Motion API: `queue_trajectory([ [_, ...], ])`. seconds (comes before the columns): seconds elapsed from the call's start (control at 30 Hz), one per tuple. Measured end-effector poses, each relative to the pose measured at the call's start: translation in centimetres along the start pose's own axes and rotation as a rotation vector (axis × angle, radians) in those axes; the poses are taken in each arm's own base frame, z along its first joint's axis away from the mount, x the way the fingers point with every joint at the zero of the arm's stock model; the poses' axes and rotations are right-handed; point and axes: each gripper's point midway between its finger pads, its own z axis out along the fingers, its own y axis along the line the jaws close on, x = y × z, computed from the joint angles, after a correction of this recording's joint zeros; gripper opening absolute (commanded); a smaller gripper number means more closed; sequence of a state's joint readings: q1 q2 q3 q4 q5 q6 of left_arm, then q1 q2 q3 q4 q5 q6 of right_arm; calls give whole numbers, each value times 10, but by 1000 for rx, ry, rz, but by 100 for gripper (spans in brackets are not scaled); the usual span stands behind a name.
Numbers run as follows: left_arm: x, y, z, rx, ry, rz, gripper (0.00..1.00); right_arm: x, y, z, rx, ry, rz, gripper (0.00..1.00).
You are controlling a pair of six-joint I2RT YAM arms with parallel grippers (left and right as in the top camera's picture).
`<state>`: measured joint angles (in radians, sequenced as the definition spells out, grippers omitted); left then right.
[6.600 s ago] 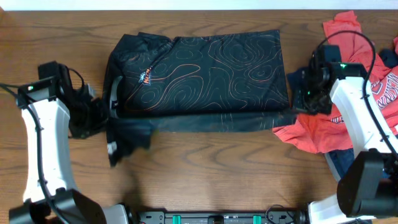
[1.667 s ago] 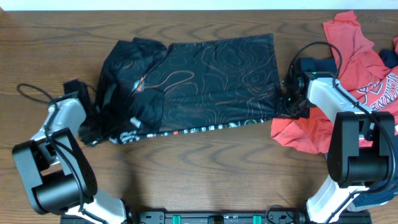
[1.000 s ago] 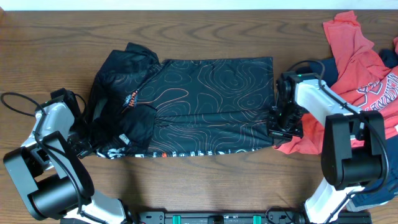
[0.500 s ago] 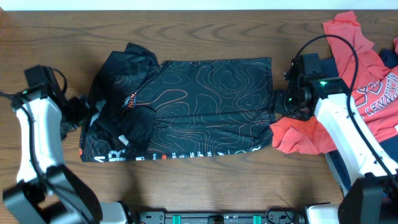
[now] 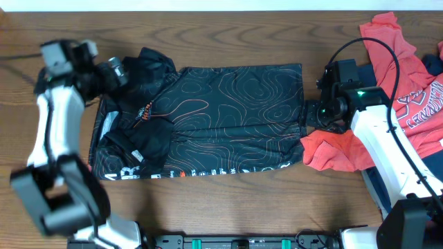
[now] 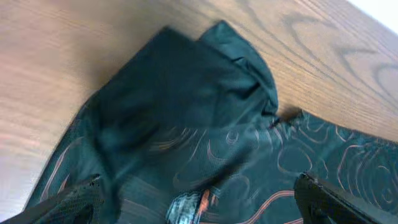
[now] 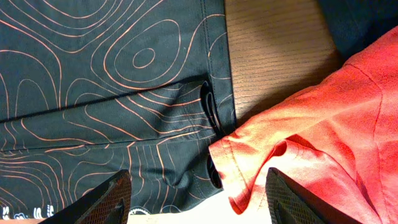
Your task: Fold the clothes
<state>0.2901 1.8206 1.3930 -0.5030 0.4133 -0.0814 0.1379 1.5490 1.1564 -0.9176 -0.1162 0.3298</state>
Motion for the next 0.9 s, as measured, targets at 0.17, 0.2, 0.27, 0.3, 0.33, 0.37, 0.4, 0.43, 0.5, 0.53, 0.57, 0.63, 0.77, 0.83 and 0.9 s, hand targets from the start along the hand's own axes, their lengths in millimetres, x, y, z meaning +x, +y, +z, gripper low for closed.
queue_trajectory([
  [0.17,-22,-1,48,-18,44,65,98,2,-1,0,4,9,0,67],
  [0.2,-26,1,57,-22,47,79,98,3,-1,0,5,12,0,67],
  [0.27,-33,6,75,-42,52,108,98,3,-1,0,5,13,0,67],
  [0.3,-35,9,81,-57,51,118,98,3,-1,0,5,12,0,67],
  [0.33,-36,12,88,-70,50,133,98,3,-1,0,5,11,0,66],
  [0.37,-37,17,97,-92,47,153,98,3,-1,0,5,11,0,66],
  [0.4,-37,20,102,-104,46,165,98,2,-1,0,5,10,0,66],
  [0.43,-36,24,110,-123,46,180,98,2,-1,0,4,8,0,66],
  [0.5,-33,30,122,-150,46,200,98,2,-1,0,3,7,0,66],
  [0.53,-34,32,127,-160,40,211,98,2,-1,0,3,7,0,66],
  [0.57,-34,34,132,-167,35,219,98,1,-1,0,3,5,0,66],
  [0.63,-35,37,137,-176,27,227,98,0,0,0,1,1,-1,66],
  [0.77,-34,41,143,-190,22,231,99,-3,1,0,-3,-11,-2,65],
  [0.83,-35,41,145,-193,20,237,97,-6,2,0,-7,-22,-4,65],
  [0.9,-34,40,145,-190,21,242,91,-8,3,0,-10,-33,-5,64],
])
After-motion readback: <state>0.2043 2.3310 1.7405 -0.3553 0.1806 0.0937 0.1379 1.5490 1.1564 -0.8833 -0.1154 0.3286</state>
